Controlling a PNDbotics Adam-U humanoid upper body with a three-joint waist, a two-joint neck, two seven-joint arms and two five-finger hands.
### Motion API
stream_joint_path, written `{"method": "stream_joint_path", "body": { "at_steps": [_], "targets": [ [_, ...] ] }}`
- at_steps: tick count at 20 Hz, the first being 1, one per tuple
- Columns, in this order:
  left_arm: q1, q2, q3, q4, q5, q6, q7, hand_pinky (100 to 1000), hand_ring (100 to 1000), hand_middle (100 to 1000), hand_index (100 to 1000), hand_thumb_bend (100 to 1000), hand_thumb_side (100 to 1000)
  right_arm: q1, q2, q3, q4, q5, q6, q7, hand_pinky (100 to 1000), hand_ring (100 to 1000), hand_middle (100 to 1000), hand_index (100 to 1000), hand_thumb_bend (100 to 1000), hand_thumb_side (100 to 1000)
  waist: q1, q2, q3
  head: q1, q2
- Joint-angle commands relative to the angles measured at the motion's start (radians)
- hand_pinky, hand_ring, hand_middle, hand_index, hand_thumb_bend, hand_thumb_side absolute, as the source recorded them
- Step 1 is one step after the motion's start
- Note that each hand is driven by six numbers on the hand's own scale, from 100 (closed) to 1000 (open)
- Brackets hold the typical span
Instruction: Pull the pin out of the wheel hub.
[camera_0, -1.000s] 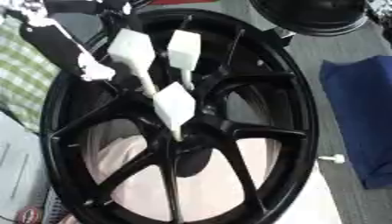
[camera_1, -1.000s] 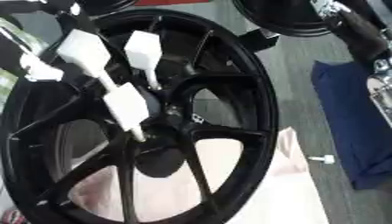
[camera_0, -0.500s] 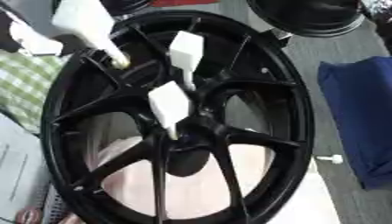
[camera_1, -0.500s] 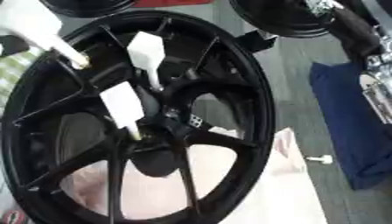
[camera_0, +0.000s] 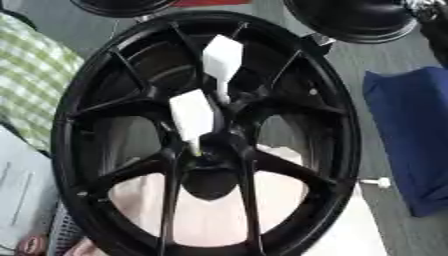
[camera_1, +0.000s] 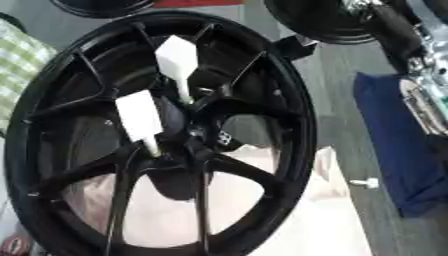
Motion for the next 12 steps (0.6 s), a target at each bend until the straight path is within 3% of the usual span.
{"method": "stream_joint_path", "body": {
  "at_steps": [1, 3, 4, 6, 9, 12],
  "targets": [
    [0.06, 0.047, 0.073, 0.046, 0.035, -0.024, 0.062, 678, 719, 439, 503, 194, 318, -0.005, -0.031, -0.021, -0.02, -0.004, -0.004, -0.012, 883, 752, 557, 681, 100, 588, 0.001, -0.032, 0.007, -0.008, -0.007],
    [0.115, 0.034, 0.089, 0.072, 0.05, -0.043, 0.079, 722, 792, 566, 662, 295, 487, -0.006, -0.028, -0.022, -0.021, -0.006, -0.004, -0.014, 884, 752, 557, 681, 100, 591, -0.003, -0.033, 0.013, -0.009, -0.011],
    [0.139, 0.026, 0.096, 0.084, 0.054, -0.051, 0.085, 753, 843, 647, 763, 423, 639, -0.006, -0.027, -0.022, -0.021, -0.006, -0.004, -0.014, 884, 752, 557, 681, 100, 592, -0.005, -0.033, 0.015, -0.01, -0.013],
    [0.172, 0.011, 0.107, 0.105, 0.056, -0.068, 0.097, 783, 894, 728, 834, 504, 751, -0.006, -0.025, -0.022, -0.02, -0.007, -0.003, -0.014, 883, 752, 557, 681, 100, 593, -0.007, -0.032, 0.017, -0.011, -0.013],
    [0.2, -0.005, 0.115, 0.112, 0.059, -0.088, 0.108, 788, 900, 738, 845, 500, 842, -0.007, -0.024, -0.022, -0.021, -0.007, -0.003, -0.014, 884, 753, 557, 681, 100, 593, -0.01, -0.032, 0.017, -0.01, -0.014],
    [0.207, -0.014, 0.121, 0.106, 0.06, -0.094, 0.126, 783, 897, 732, 838, 481, 849, -0.007, -0.022, -0.022, -0.021, -0.008, -0.003, -0.014, 884, 753, 557, 681, 100, 593, -0.011, -0.032, 0.018, -0.009, -0.014]
  ]
}}
